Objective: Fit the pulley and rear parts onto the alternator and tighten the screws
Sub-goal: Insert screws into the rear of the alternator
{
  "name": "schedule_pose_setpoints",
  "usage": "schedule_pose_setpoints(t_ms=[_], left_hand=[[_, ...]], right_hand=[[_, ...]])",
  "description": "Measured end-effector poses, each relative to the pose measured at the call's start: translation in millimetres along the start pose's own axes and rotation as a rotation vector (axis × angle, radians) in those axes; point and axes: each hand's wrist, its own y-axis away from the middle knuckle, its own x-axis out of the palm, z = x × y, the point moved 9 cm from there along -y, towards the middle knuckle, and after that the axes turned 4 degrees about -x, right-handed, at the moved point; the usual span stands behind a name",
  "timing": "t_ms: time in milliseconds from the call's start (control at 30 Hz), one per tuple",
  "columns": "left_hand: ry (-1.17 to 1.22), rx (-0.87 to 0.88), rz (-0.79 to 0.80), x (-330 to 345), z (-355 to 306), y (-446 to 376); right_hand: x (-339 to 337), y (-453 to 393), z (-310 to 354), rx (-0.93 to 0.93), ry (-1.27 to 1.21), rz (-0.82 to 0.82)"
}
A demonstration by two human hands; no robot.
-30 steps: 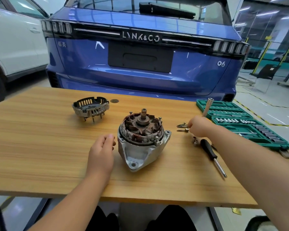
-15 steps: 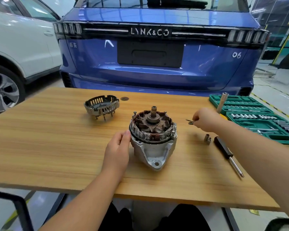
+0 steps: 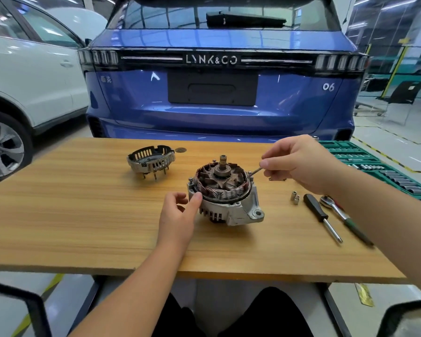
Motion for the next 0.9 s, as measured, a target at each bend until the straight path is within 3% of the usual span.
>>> schedule_pose_setpoints(t_ms=[300,500,633,900], left_hand=[[0.001,0.009,0.042,3,-1,1],[-0.004,-0.001,0.052,4,0,0],[-0.011,0.003,0.053,4,1,-2],[-0.012,0.01,0.052,4,2,-3]], right_hand=[[29,24,6,0.053,-0.052,0.117],[35,22,5,0.057,0.226,0.067],[45,24,18,-0.041,0.35,0.092],[69,30,45,-0.255,0.845,0.176]])
